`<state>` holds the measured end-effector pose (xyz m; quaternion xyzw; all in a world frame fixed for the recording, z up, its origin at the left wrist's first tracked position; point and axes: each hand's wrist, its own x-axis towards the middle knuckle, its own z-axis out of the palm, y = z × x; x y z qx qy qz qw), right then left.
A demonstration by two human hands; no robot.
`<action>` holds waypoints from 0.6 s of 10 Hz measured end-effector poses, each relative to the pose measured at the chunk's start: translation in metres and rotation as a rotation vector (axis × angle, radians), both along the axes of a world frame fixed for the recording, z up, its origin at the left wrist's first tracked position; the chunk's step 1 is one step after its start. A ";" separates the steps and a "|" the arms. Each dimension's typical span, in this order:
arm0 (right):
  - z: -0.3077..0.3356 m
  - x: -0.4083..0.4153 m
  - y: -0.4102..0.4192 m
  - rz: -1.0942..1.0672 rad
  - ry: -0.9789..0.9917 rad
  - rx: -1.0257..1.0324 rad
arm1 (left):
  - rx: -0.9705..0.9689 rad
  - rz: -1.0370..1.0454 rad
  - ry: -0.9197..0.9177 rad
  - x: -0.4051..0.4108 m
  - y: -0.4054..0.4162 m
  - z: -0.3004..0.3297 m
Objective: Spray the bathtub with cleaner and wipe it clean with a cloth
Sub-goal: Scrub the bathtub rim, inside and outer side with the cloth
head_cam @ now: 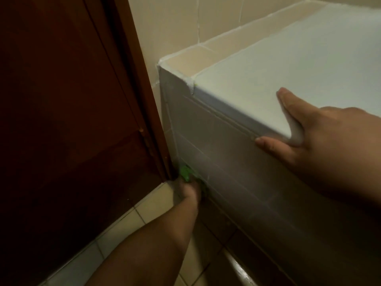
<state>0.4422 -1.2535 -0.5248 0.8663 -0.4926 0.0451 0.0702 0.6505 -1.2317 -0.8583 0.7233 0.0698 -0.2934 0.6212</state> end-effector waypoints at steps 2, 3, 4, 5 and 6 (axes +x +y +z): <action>0.013 0.000 0.009 0.025 -0.014 0.160 | -0.182 -0.036 0.183 -0.034 0.023 0.101; 0.016 -0.004 0.013 0.011 -0.056 0.182 | 0.064 -0.247 -0.101 -0.018 0.020 0.119; 0.020 -0.015 0.019 0.003 -0.051 0.192 | 0.078 -0.333 0.085 -0.038 0.028 0.115; 0.023 -0.033 0.029 -0.034 -0.023 0.210 | -0.022 -0.358 0.219 -0.064 0.036 0.118; 0.026 -0.057 0.036 -0.103 0.006 0.228 | -0.139 -0.232 0.174 -0.060 0.035 0.146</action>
